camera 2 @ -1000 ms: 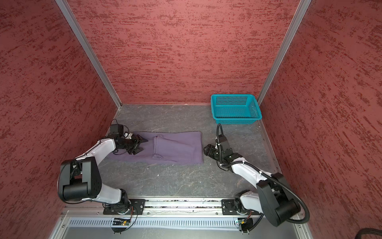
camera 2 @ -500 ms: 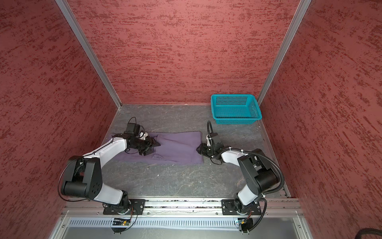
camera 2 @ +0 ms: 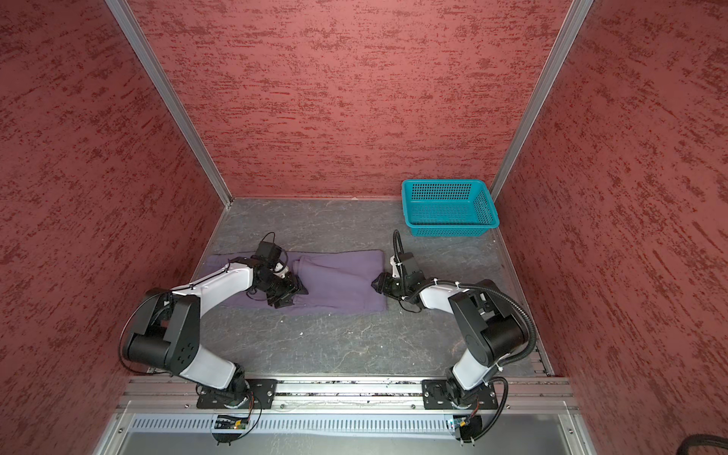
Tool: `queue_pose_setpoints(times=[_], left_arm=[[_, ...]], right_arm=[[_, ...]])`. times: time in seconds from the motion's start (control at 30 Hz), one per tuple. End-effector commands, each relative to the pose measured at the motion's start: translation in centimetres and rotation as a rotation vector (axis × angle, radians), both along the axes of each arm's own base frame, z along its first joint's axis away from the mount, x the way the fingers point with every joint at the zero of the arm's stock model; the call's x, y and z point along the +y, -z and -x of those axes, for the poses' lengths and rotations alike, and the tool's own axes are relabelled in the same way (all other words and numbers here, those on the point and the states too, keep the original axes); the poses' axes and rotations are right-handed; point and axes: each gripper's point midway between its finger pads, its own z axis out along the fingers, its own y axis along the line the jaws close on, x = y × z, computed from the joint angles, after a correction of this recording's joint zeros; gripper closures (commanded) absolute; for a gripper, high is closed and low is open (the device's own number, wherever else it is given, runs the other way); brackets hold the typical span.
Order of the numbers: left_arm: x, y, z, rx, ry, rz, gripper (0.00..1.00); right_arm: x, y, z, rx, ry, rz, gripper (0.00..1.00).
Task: Fold and stack the trousers
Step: Smooth out the trousers at the center of the table.
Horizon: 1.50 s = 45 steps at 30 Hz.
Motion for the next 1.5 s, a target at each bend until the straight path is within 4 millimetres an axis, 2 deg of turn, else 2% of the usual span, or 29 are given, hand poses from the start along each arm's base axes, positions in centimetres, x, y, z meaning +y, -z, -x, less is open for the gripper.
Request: queue_pose_setpoints(times=[0.0, 0.13, 0.2, 0.57, 0.63, 0.77, 0.9, 0.97, 1.07, 1.13, 1.23, 1.3, 1.33, 1.37, 1.43, 1.47], left_arm=[[1.6, -0.3, 0.1, -0.014, 0.025, -0.116, 0.38], [3.3, -0.9, 0.2, -0.043, 0.015, -0.209, 0.38], [3.4, -0.7, 0.2, -0.042, 0.014, -0.215, 0.38], [0.6, 1.8, -0.4, -0.031, 0.005, -0.124, 0.49], [0.4, 2.1, -0.2, -0.022, 0.008, -0.124, 0.56], [0.3, 2.0, 0.0, -0.018, 0.010, -0.117, 0.82], [0.1, -0.2, -0.4, -0.071, 0.002, -0.093, 0.97], [-0.1, -1.6, -0.5, -0.091, -0.003, -0.073, 1.00], [-0.6, -4.0, 0.0, -0.114, 0.003, -0.036, 1.00], [-0.4, -4.8, 0.6, -0.112, 0.002, -0.035, 1.00], [-0.1, -4.3, 1.9, -0.089, -0.004, -0.037, 1.00], [-0.1, -2.6, 2.8, -0.056, -0.021, -0.020, 0.99], [-0.1, -1.7, 3.3, -0.031, -0.033, -0.011, 0.96], [-0.2, -0.5, 3.8, -0.002, -0.043, 0.004, 0.87], [0.1, 1.6, 4.4, 0.047, -0.071, 0.020, 0.60], [0.4, 2.3, 4.5, 0.070, -0.088, 0.029, 0.52]], right_arm=[[-0.1, 0.1, 0.3, 0.000, 0.005, 0.007, 0.45], [-0.1, 0.1, 0.3, 0.002, 0.005, 0.003, 0.46], [0.0, 0.1, 0.3, 0.002, 0.004, 0.000, 0.48], [-0.6, 0.2, 1.2, 0.008, 0.017, 0.003, 0.56], [-0.9, 0.2, 1.4, 0.007, 0.027, 0.012, 0.57], [-1.4, 0.2, 1.5, 0.002, 0.041, 0.031, 0.61], [-1.9, 0.2, 1.4, 0.002, 0.054, 0.057, 0.66], [-1.9, 0.1, 1.4, 0.000, 0.052, 0.062, 0.65], [-1.9, -0.1, 1.2, -0.005, 0.051, 0.065, 0.55], [-1.9, -0.3, 1.0, -0.010, 0.055, 0.064, 0.51], [-1.7, -0.7, 0.8, -0.021, 0.051, 0.058, 0.48], [-1.5, -0.8, 0.7, -0.022, 0.046, 0.053, 0.48], [-1.4, -0.9, 0.7, -0.023, 0.041, 0.050, 0.48], [-1.3, -1.1, 0.6, -0.025, 0.037, 0.046, 0.48], [-1.2, -1.2, 0.7, -0.026, 0.032, 0.041, 0.48], [-1.2, -1.1, 0.7, -0.025, 0.030, 0.043, 0.48]])
